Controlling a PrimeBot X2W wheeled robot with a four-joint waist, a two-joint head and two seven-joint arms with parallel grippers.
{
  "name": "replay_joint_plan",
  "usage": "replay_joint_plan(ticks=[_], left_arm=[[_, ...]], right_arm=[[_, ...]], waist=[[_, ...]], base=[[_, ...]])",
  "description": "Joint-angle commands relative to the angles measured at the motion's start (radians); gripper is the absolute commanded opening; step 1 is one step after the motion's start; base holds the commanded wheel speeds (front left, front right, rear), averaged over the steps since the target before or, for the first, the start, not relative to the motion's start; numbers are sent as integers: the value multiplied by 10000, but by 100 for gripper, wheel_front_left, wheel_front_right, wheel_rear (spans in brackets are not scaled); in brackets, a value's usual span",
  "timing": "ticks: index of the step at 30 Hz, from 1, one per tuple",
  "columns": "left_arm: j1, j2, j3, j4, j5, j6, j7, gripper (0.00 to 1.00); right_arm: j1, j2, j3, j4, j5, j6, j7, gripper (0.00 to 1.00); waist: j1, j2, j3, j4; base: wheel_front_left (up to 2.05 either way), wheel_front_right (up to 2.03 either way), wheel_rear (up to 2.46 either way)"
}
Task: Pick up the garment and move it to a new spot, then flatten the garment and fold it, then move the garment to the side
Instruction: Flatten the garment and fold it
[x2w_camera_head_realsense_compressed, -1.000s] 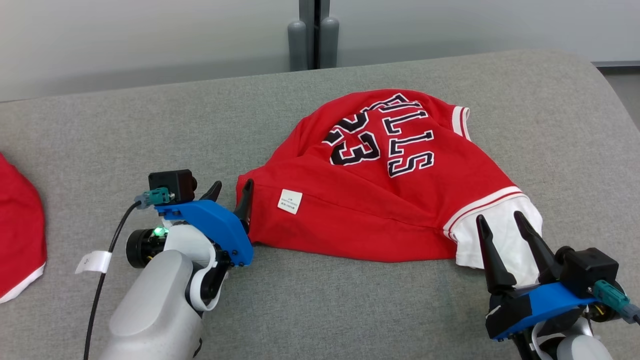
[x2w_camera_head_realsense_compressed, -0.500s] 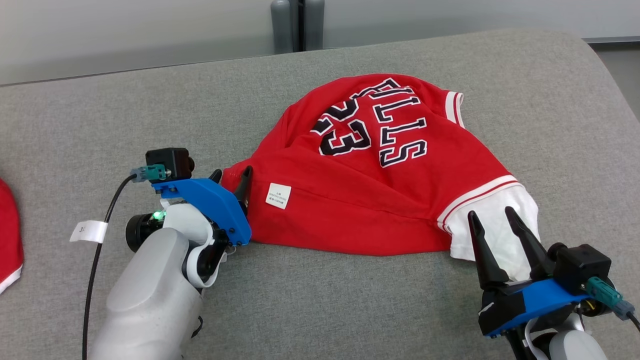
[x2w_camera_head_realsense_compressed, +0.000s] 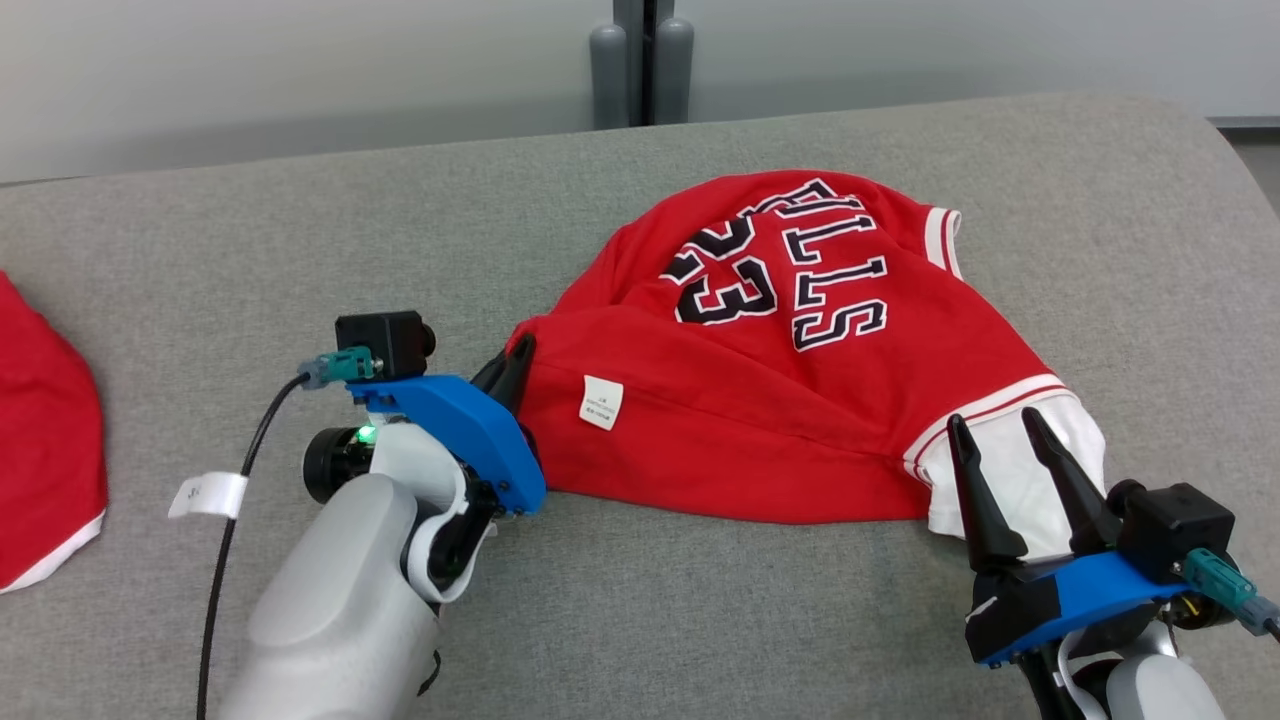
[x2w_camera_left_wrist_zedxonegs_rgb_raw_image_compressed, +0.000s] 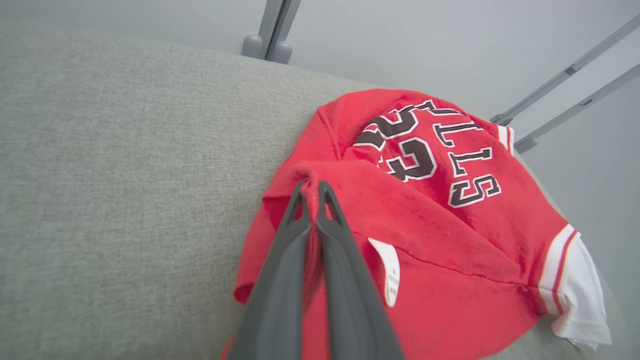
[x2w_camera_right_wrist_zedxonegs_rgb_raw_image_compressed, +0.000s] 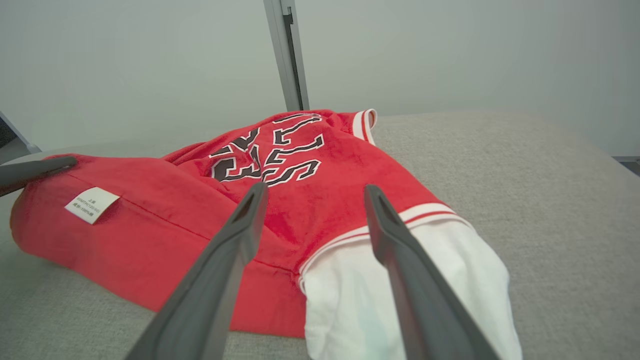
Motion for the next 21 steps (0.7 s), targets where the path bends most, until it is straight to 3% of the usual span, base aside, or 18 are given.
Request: replay_joint_plan(ticks=[1,4,10,15,21], left_arm=[[199,36,-59,-180,-36,-69,-76,0],[937,158,-327,-1221,-183,-170,-128,0],[2993,978,-879,-4204,-440,-87,515,0],[4546,1800,-1222,-6147,-340,621,1395,0],[5392,2556,-1604,-6472,185,1492,2259,0]], right_arm=[[64,-19,-7,-4,45,3,-35,100],[174,-19,-112,5,49,5,-20,100],[367,-17,-215,-94,64,5,59,100],[414,-19,-236,-133,107,5,97,100],[383,-19,-117,-76,124,5,124,100]], waist=[[0,0,-41,40],[0,0,-239,271],[0,0,-505,681],[0,0,-579,951],[0,0,-645,1051]], base=[[0,0,0],[0,0,0],[0,0,0],[0,0,0],[0,0,0]])
